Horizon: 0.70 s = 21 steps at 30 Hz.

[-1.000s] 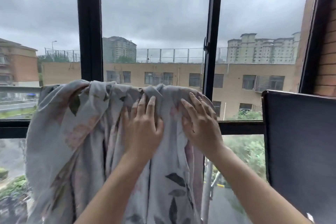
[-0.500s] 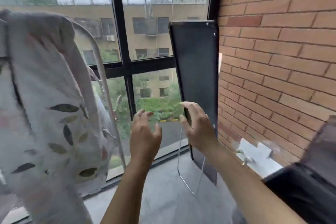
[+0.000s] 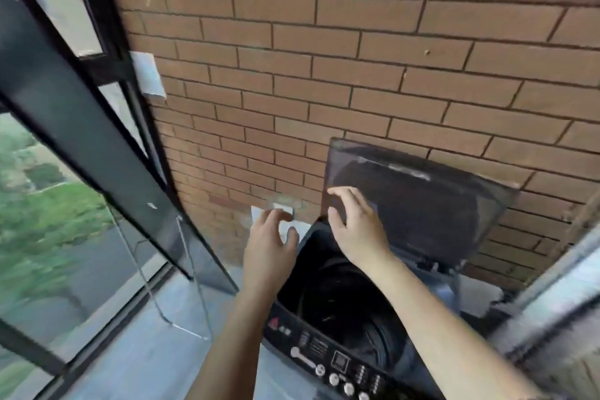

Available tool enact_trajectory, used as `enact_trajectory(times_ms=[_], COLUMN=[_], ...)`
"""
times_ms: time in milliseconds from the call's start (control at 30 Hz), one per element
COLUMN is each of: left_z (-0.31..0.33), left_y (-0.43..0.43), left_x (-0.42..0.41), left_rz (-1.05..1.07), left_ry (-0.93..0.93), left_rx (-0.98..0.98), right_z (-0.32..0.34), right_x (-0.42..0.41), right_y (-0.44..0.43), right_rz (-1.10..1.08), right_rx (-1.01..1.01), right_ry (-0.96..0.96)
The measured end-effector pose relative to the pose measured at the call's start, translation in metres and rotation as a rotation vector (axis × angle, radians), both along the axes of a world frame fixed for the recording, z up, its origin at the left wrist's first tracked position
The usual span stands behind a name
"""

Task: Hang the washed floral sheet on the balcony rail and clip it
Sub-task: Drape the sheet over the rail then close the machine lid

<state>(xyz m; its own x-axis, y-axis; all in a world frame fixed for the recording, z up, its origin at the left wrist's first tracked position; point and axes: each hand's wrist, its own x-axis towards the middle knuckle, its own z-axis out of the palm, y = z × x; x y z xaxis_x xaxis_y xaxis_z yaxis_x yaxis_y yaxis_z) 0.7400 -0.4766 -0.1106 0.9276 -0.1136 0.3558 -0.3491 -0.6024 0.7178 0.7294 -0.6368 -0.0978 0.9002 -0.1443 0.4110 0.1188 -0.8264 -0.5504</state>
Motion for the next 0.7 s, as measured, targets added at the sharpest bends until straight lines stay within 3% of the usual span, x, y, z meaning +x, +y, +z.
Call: enact_trajectory(times_ms=[200,400,700], left_z=[-0.013,-0.016,0.002], left_y=[-0.101,-0.168,-0.272], left_x=[0.077,0.132,0.170], left_rz=[-0.235,-0.357,-0.495], left_ry=[0.058,-0.040,-0.281], left_rx=[-0.052,0.007,0.383], right_z=[0.002,0.001,0.005], right_x=[0.037,0.058,0.070], right_y=[-0.105,-0.166,-0.240], right_rz=[-0.236,-0.433,-0.592], right_rx=[-0.062,-0.154,-0.262], right_ry=[0.062,0.055,0.257])
